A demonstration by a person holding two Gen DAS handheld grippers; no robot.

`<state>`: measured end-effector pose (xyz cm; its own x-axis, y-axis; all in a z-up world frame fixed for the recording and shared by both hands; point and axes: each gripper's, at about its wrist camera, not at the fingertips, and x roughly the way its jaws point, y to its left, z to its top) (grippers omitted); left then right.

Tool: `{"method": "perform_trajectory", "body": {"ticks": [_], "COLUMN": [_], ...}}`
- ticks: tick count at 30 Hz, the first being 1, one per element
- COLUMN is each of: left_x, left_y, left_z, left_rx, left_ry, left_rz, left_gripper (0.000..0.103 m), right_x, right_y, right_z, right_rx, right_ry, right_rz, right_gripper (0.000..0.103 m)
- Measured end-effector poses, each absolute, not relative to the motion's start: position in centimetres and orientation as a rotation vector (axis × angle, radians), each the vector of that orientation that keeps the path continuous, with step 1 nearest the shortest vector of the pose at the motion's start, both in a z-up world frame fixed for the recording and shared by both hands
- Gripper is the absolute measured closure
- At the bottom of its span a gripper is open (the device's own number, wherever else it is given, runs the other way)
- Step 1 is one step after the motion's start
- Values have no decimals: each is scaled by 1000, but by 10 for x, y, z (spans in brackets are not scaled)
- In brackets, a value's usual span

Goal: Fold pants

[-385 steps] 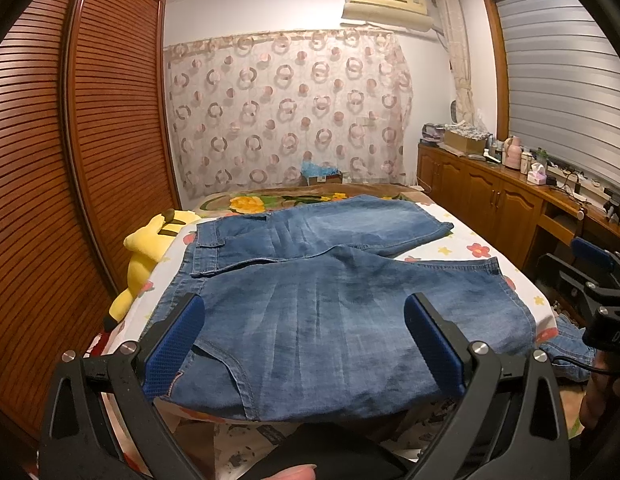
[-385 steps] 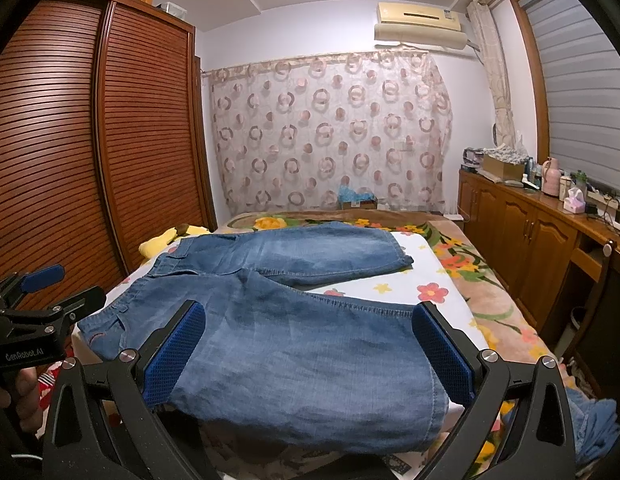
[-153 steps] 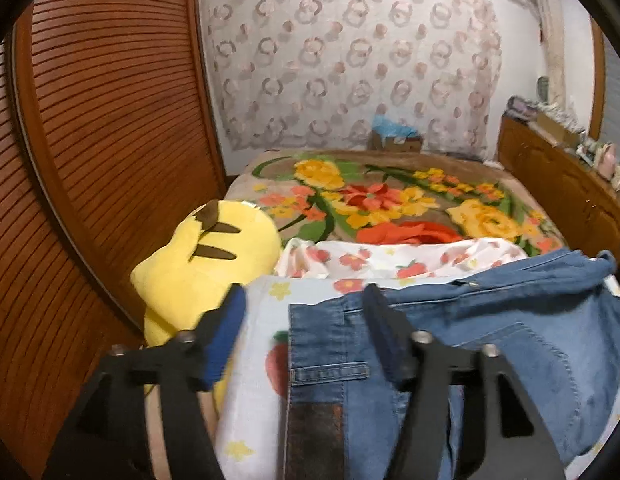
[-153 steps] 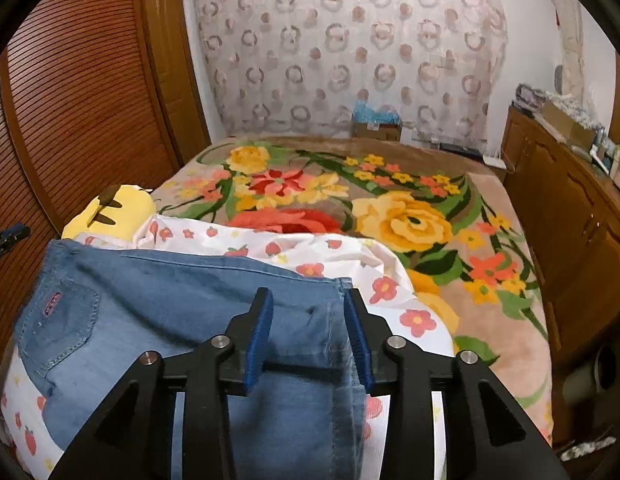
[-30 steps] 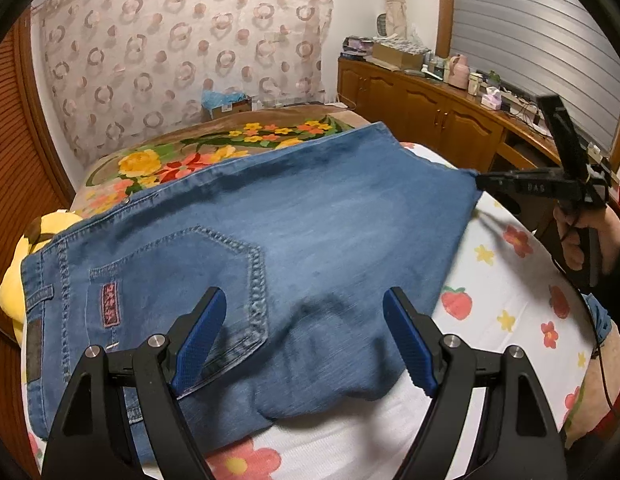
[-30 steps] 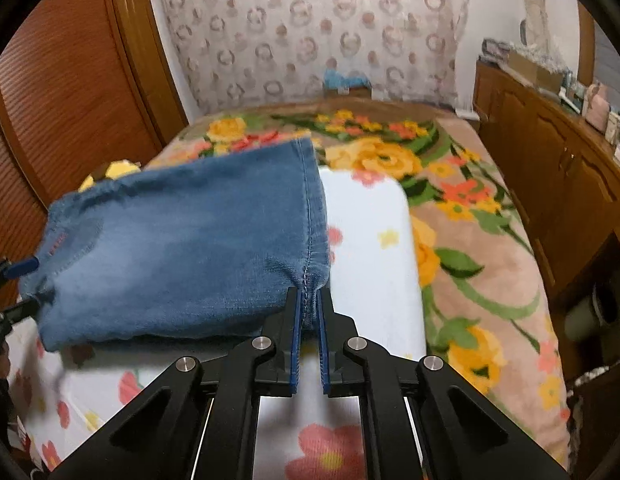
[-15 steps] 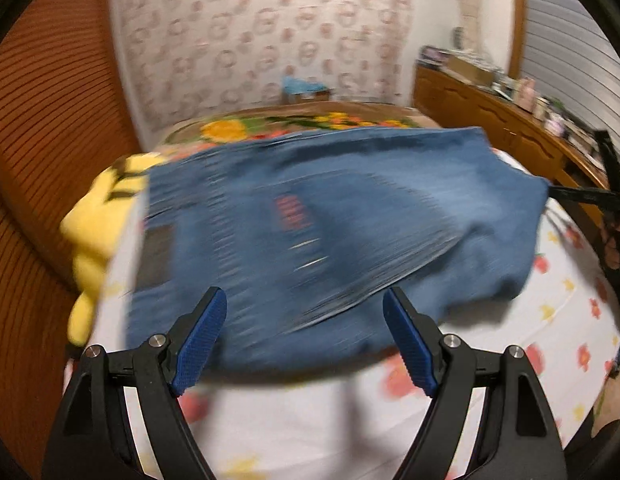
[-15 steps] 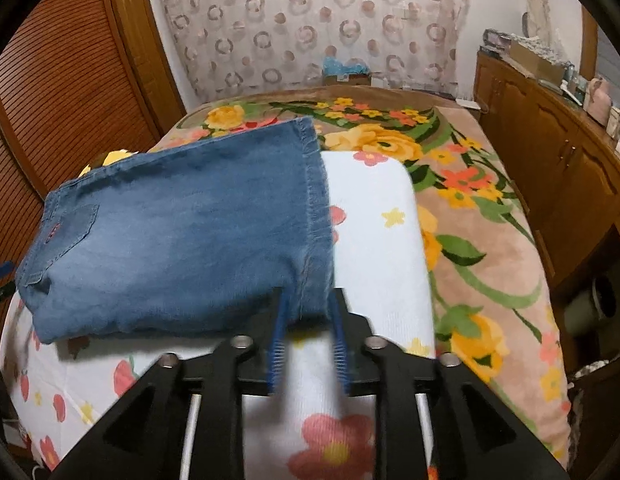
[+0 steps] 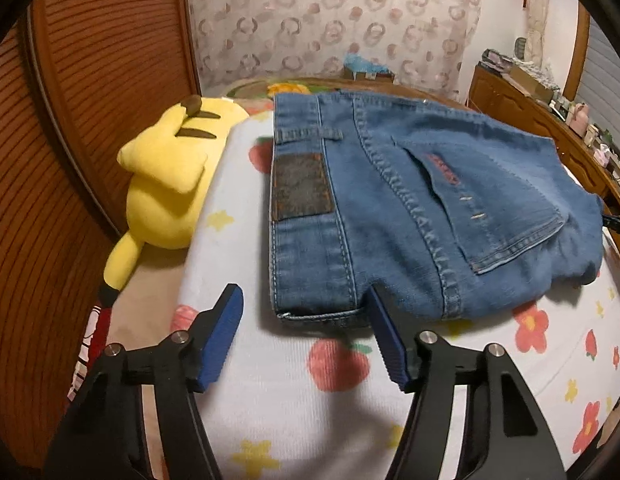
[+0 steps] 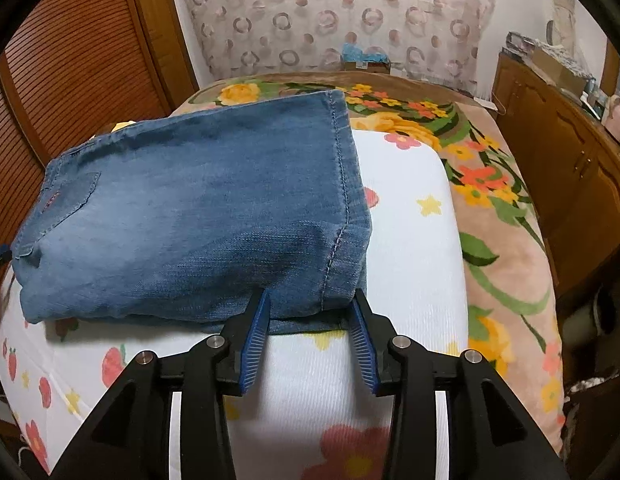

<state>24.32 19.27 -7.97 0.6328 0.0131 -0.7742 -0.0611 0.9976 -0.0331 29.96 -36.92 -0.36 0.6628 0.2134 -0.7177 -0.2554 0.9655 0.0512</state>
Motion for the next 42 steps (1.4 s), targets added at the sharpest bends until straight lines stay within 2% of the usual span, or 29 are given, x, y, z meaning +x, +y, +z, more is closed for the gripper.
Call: {"method": "perform_trajectory", "body": {"ticks": [3, 5, 7, 9, 10, 13, 14, 15, 31, 36, 42], "left_x": [246, 248, 249, 250, 250, 249, 249, 249, 226, 220, 209], "left_y": [195, 195, 194, 191, 190, 186, 185, 185, 208, 215, 208], "left_z": [-84, -84, -84, -83, -82, -75, -73, -71, -10, -25, -53], "left_rx": [-65, -78, -85, -76, -70, -58, -55, -51, -67, -63, -69], "left_ry": [889, 887, 886, 887, 884, 871, 867, 860, 690, 736, 797], "left_rz": [37, 24, 6, -4, -8, -18, -14, -7, 73, 86, 76], "left_gripper": [40, 46, 60, 66, 74, 90, 92, 99, 100, 100, 100], "right_x": [298, 299, 298, 297, 296, 295, 295, 295, 247, 226, 221], "right_y": [-370, -372, -373, -373, -373, -375, -376, -377, -386, -387, -389], "right_z": [-3, -5, -7, -7, -7, -7, -6, -6, 51, 34, -13], "right_rx": [-78, -68, -78, -91, -91, -96, -95, -88, -80, -83, -45], "right_ry": [790, 791, 790, 784, 784, 776, 775, 773, 581, 621, 745], "right_rz": [237, 234, 241, 243, 245, 262, 278, 290, 271, 274, 272], "right_gripper": [61, 60, 60, 60, 60, 78, 85, 86, 88, 88, 88]}}
